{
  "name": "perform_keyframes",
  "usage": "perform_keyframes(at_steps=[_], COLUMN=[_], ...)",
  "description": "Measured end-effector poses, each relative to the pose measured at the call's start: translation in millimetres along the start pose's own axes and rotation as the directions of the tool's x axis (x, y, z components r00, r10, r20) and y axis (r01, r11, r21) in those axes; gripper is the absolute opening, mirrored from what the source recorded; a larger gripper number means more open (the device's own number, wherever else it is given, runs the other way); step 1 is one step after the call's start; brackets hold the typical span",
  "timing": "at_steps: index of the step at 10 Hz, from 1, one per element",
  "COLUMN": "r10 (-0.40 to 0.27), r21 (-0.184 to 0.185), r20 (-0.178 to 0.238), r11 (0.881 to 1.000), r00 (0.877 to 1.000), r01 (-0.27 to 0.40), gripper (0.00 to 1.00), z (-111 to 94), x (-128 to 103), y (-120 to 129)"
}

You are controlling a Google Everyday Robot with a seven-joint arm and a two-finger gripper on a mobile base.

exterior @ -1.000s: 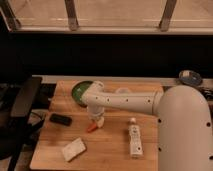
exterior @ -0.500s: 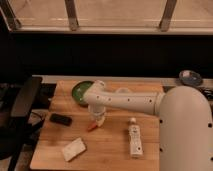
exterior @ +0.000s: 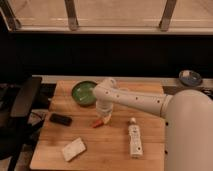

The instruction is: Drag the pepper across the table

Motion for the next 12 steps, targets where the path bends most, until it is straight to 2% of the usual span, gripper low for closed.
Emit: perform_keyframes(at_steps=[4,6,9,12], r10=[0.003,0.009,0.022,0.023], r21=[-0.002,0.001,0.003,0.003], r20=[-0.003,0.005,0.015,0.025], r11=[1.0,1.0,1.0,1.0], r00=[1.0,1.0,1.0,0.999], r01=[-0.003,-0.009,-0.022,-0.023], gripper=[0.08,0.08,0.08,0.08], z=[-3.2,-5.4,-10.6,-14.2], x=[11.8,14.1,35.1,42.1], y=[3.6,-2.3,-1.0,-5.6])
